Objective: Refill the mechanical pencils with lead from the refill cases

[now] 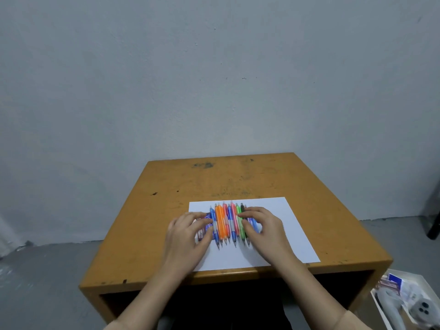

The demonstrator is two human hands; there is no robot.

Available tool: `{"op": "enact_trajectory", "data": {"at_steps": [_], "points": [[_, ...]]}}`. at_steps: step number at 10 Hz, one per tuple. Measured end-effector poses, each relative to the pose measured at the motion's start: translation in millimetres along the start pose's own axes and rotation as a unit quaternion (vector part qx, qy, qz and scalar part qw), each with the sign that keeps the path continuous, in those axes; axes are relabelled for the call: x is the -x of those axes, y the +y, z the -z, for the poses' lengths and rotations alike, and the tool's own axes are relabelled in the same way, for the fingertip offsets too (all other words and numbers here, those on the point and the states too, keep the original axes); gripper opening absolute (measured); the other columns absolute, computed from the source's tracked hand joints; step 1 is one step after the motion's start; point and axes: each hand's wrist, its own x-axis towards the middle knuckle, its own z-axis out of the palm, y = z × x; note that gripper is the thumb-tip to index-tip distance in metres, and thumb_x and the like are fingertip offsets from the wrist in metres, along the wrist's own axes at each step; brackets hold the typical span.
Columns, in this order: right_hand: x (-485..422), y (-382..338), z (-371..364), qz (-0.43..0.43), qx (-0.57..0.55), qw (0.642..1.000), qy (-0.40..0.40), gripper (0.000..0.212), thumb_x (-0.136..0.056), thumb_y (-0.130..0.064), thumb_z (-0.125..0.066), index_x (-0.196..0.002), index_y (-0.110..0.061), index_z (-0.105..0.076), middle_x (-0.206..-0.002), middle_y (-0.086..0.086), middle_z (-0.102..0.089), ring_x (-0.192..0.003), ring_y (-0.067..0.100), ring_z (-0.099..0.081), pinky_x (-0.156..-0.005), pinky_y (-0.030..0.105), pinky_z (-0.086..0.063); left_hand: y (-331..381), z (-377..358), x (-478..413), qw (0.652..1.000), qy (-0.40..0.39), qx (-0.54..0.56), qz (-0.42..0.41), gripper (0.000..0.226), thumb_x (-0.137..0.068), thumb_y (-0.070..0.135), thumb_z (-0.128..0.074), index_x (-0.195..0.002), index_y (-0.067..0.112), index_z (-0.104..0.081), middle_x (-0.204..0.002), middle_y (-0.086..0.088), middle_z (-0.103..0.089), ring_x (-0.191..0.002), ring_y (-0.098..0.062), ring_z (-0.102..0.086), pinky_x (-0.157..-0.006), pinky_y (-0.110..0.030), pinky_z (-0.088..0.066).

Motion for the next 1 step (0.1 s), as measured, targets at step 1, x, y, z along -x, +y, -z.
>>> {"op": "enact_trajectory", "data": {"at_steps": [1], "points": [[30.3,-11.2,25.8,0.018,-0.095,0.993,0.065,0.011,-0.088,-0.024,-0.065,-0.094,-0.030,-0.071,-0.104,-0.018,-0.066,-0.101,-0.002,-0.058,-0.086,0.022,-0.053,-0.8,26.1,36.4,0.995,0.089,0.040,0.022,0.035,-0.084,0.051,-0.047,-0.096,0.031,-0.072,-0.105,0.022,-0.060,-0.102,0.003,-0.049,-0.087,-0.033,-0.038]]}}
